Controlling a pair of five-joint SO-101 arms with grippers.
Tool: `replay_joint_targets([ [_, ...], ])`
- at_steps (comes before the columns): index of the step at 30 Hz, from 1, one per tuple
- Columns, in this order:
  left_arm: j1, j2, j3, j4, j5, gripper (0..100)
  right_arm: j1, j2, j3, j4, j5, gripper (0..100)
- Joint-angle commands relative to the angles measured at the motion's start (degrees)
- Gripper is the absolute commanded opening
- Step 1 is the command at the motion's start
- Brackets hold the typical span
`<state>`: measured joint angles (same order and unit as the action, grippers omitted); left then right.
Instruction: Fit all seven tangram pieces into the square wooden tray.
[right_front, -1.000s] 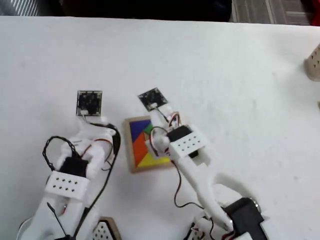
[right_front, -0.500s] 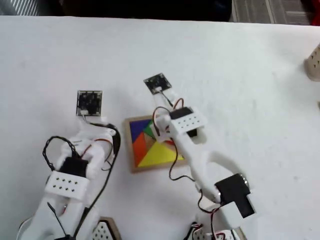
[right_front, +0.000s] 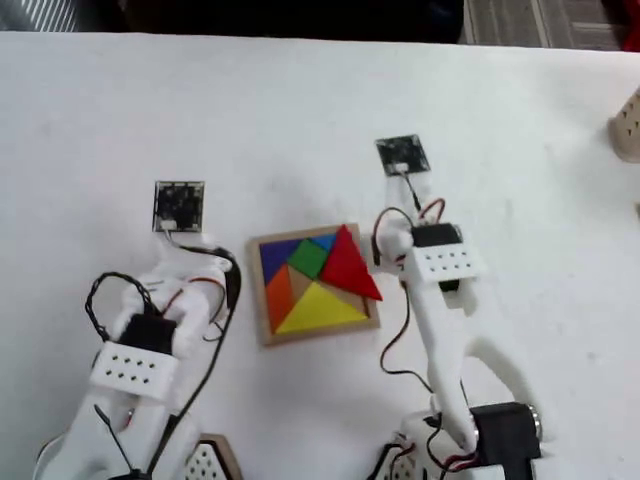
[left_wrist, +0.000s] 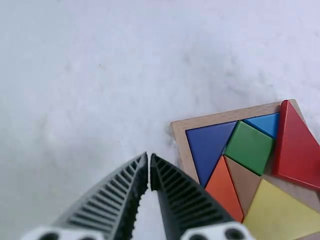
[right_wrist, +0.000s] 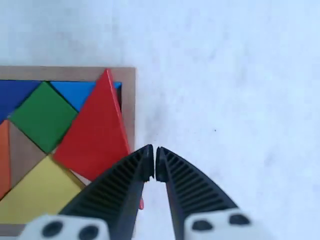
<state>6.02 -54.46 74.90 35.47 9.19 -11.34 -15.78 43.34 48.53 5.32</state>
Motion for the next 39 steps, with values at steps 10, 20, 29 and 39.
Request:
replay_joint_targets([
  [10, -0.1, -1.1, -1.1, -1.4, 0.2, 4, -3.9, -2.8, 5.5, -1.5, 2.4, 2.1],
  [20, -0.1, -1.0, -1.1, -1.4, 0.2, 4, -11.4, -3.6, 7.9, 2.4, 2.0, 1.8],
  [29, -0.1, -1.0, -1.1, -1.4, 0.2, 4, -5.5, -12.6, 7.8, 1.4, -2.3, 2.1],
  [39, -0.1, -1.0, -1.1, -1.4, 0.2, 4, -17.0, -4.3, 8.9, -14.7, -6.6, 2.2],
])
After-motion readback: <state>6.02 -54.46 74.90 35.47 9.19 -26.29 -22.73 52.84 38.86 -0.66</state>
